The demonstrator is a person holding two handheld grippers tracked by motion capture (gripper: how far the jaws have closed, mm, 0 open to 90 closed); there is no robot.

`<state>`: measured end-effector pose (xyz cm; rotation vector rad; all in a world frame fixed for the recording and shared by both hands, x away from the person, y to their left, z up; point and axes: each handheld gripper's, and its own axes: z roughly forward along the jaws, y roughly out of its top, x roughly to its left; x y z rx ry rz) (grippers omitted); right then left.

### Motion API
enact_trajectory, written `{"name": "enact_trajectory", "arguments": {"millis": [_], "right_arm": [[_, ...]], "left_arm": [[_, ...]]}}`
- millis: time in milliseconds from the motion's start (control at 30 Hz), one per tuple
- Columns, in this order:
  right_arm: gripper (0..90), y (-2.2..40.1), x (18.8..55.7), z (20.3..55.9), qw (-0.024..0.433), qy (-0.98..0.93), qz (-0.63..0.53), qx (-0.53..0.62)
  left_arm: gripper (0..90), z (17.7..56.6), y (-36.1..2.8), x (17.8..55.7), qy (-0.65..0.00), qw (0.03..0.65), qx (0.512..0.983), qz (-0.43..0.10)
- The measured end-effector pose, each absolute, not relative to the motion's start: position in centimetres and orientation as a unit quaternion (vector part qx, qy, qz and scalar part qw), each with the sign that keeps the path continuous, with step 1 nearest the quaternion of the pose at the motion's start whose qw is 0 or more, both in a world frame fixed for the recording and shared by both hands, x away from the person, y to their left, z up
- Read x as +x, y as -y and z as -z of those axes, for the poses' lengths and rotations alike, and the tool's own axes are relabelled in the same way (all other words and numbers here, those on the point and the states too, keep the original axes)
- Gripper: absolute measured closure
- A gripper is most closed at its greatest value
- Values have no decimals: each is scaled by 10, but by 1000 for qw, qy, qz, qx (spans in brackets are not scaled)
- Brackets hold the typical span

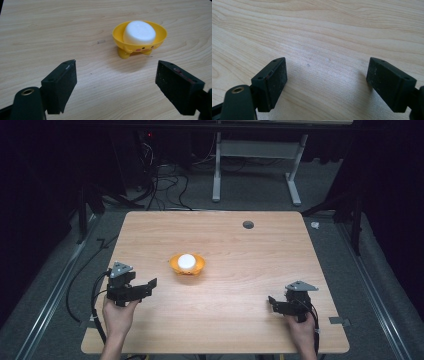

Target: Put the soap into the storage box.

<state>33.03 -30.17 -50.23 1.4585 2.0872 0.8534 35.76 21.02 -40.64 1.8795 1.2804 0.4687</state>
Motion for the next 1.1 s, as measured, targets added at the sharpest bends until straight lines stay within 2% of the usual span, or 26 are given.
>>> {"name": "enact_trajectory", "arguments": {"millis": [1100], "right_arm": [[177, 302, 330, 502, 226, -757, -309, 530]], "left_arm": [[181, 450, -227, 351, -542, 365, 737, -172]]}}
